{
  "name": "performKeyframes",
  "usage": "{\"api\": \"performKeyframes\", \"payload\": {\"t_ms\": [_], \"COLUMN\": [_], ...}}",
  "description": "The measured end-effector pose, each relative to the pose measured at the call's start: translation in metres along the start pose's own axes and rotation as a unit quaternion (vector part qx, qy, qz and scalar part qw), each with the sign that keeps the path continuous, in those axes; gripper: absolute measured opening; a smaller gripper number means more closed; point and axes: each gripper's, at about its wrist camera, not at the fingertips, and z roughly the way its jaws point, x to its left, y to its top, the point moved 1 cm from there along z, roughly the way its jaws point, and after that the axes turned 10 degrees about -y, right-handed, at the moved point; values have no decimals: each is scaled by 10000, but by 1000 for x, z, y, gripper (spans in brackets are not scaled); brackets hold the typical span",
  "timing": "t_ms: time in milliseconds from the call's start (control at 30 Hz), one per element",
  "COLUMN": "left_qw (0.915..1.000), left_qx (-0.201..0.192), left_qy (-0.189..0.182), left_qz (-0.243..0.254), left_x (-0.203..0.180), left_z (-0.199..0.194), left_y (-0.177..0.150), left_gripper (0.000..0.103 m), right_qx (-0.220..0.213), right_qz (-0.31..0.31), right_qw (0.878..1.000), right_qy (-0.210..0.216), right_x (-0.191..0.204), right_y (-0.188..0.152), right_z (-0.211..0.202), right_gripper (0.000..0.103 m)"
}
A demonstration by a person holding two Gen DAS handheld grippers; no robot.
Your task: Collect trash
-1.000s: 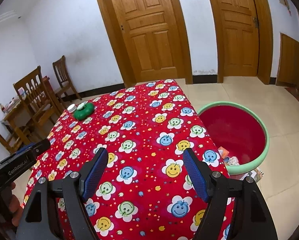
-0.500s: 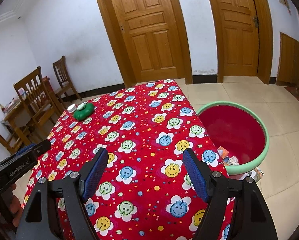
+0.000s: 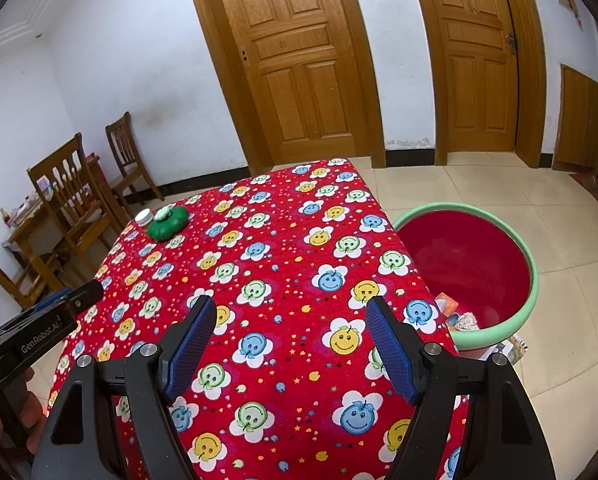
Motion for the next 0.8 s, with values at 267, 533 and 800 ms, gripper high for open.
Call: {"api": "performKeyframes", "payload": {"t_ms": [267, 533, 800], "left_qw": [10000, 10000, 10000], "left_qx": [5, 7, 4], "left_qy": [4, 4, 2], "left_qz": [3, 2, 5], "left_x": [-1, -1, -2], "left_z": [0, -1, -1], "left_y": [0, 1, 1], "left_gripper": [50, 50, 50], "right_qx": [-2, -2, -1], "right_qz": [2, 7, 5], "right_qw": [10000, 10000, 10000], "right_qy": [-4, -4, -2], "right_x": [0, 0, -1], "right_y": [0, 1, 1], "right_z": [0, 0, 0], "right_gripper": [78, 78, 78]}}
